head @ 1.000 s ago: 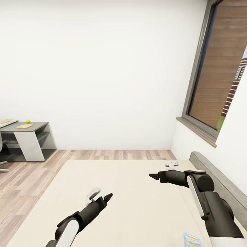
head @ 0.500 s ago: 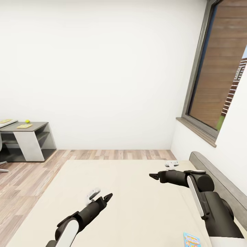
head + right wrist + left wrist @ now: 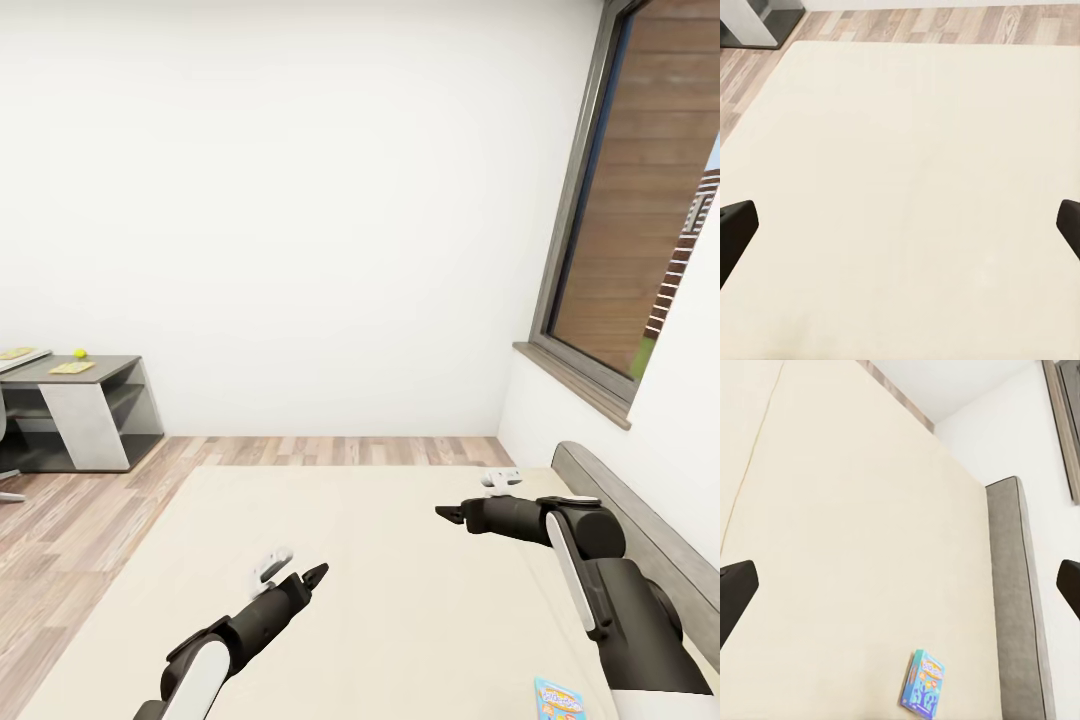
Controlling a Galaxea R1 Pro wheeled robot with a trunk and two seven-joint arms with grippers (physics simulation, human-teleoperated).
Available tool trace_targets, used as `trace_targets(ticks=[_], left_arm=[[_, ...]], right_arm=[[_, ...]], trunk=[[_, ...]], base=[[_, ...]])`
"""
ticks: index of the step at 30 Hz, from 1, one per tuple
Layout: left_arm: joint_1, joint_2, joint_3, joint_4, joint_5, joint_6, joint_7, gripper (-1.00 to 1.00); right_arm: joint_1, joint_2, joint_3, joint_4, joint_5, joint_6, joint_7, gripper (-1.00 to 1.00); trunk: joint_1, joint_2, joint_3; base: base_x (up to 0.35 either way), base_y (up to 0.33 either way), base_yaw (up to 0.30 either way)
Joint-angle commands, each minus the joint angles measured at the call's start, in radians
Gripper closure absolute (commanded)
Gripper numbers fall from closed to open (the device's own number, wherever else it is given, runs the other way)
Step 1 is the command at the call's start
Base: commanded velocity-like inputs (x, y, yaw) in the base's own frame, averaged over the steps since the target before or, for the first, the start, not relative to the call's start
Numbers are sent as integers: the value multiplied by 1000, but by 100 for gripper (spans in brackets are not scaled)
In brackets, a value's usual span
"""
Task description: Put all the toys in the child's room - the three board games (two on the bed and one on the table), the two jigsaw puzzles on the table, and the tennis ball on the table - inside the toy box on the table in the child's room.
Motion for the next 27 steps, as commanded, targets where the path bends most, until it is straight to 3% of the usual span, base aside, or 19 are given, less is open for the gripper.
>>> trace_targets(ticks=[1, 27], left_arm=[[0, 0, 0, -1, 11, 3, 9, -100], [0, 0, 0, 0, 11, 3, 9, -100]], right_arm=[[0, 0, -1, 0, 5, 4, 6, -100], [0, -1, -1, 0, 5, 4, 7, -100]], trunk=[[0, -1, 0], [0, -1, 0]], base=[[0, 0, 0], [0, 0, 0]])
